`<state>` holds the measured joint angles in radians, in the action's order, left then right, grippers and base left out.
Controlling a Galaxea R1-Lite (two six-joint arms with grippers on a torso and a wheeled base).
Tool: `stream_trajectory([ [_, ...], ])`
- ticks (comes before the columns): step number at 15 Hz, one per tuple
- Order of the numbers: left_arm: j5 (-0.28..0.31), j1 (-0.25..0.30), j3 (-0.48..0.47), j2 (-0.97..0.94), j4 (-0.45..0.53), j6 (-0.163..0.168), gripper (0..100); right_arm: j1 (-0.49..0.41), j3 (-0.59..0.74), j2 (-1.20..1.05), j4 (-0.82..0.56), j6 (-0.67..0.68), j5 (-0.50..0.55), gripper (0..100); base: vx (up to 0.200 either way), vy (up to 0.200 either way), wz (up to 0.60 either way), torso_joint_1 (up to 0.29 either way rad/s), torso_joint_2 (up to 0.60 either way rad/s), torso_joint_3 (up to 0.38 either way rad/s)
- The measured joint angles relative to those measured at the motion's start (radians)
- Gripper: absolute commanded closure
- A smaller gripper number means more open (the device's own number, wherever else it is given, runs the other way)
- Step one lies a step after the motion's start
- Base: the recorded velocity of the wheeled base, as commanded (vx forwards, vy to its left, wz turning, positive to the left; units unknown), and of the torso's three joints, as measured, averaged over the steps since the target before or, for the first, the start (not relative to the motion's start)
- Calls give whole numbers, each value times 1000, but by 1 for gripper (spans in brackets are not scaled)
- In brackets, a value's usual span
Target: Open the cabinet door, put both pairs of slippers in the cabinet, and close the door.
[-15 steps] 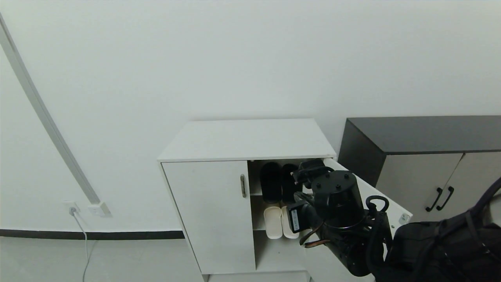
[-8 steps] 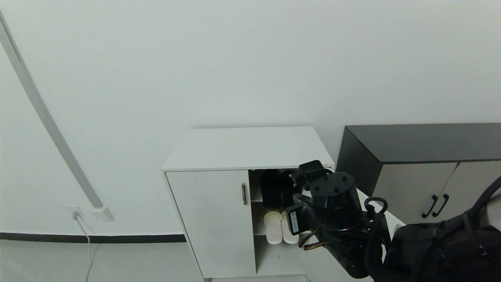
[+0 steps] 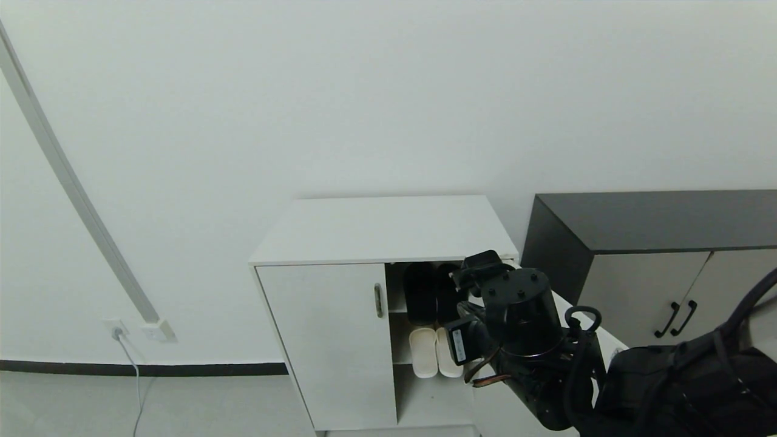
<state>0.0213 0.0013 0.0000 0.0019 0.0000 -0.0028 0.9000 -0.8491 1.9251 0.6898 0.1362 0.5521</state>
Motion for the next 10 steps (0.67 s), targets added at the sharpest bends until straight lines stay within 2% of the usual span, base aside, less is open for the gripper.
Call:
stream_trajectory([
  [3,0,-1,0,0,0,0,100,-1,5,4,19,-3,0,100,0,0,-600,3,-6,-2],
  [10,0,0,0,0,0,1,100,1,16,7,50,-18,0,100,0,0,0,0,0,0],
])
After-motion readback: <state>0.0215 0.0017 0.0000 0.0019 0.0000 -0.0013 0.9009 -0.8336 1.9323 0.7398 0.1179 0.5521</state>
